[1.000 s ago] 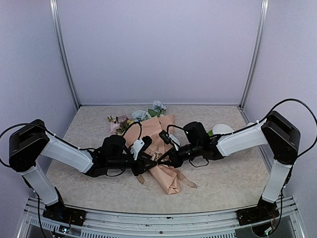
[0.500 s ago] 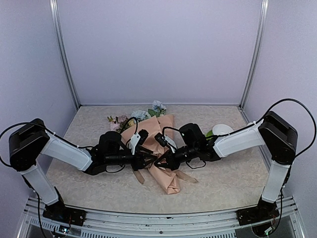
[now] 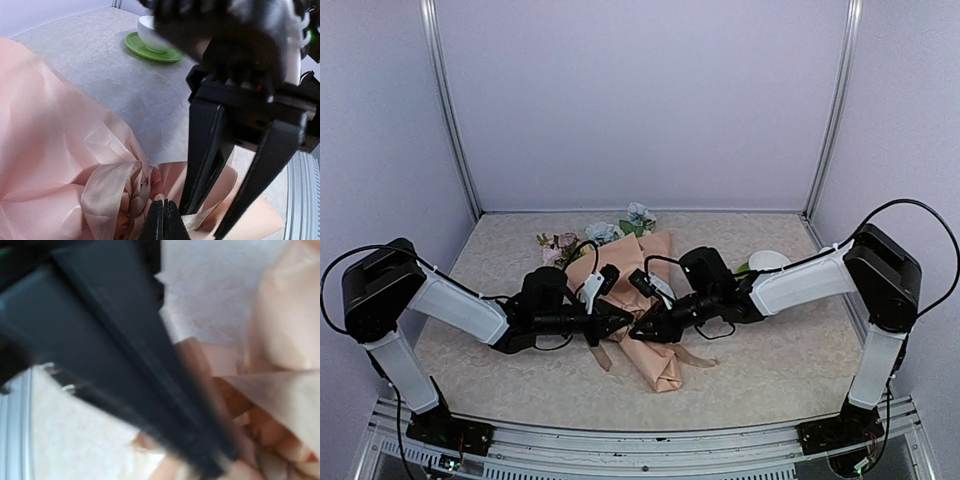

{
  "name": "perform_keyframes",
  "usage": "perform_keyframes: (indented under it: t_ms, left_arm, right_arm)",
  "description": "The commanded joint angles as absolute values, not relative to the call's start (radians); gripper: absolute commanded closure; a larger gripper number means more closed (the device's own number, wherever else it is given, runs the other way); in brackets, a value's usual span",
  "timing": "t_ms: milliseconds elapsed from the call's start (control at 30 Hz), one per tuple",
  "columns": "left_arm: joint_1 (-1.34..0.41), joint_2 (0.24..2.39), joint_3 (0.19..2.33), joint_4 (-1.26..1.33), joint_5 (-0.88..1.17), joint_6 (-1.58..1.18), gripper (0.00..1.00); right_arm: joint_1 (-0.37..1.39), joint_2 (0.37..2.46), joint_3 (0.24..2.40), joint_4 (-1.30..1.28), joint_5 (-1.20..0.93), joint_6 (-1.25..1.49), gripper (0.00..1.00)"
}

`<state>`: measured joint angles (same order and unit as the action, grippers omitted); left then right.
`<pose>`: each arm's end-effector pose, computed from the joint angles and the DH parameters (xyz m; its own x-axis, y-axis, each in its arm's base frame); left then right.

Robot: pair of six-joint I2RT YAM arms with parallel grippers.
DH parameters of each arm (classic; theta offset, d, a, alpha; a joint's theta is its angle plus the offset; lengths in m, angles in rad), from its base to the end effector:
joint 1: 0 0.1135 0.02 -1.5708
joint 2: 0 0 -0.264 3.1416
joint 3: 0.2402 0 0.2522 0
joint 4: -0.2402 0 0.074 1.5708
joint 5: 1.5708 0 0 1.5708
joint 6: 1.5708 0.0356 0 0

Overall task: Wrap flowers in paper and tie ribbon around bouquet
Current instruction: Cross the half-tied ribbon over the folded bouquet.

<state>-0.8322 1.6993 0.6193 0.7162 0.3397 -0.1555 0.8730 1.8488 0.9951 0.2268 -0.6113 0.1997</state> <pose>0.2085 -0.2466 0.1493 -0.3771 0.1973 -0.9049 0.8588 0.4404 -0.2619 0.2299 0.3060 0.1617 -0.5532 -0.4068 -0.7270 -0.8330 0.2558 0.4907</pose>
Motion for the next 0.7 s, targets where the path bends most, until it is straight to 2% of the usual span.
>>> perform_keyframes:
  t_ms: [0, 100, 367, 567, 667]
  left_arm:
    - [-0.824, 1.699, 0.630, 0.675, 0.319, -0.135, 1.00]
    - [-0.825, 1.709, 0.643, 0.652, 0.310, -0.126, 1.00]
    - [-0.830, 1.723, 0.677, 0.599, 0.280, -0.112, 1.00]
    - [-0.831, 1.732, 0.683, 0.587, 0.268, -0.112, 0.98]
    - [-0.833, 1.733, 0.683, 0.588, 0.259, -0.114, 0.96]
  right_arm:
    - [0.812, 1.743, 0.970, 0.223, -0.708, 0.175, 0.71]
    - [0.776, 1.739, 0.995, 0.192, -0.737, 0.159, 0.67]
    - [0.758, 1.869, 1.186, 0.014, -0.633, 0.088, 0.67]
    - [0.758, 1.964, 1.251, -0.037, -0.646, 0.039, 0.55]
    - [0.758, 1.986, 1.258, -0.044, -0.672, 0.026, 0.54]
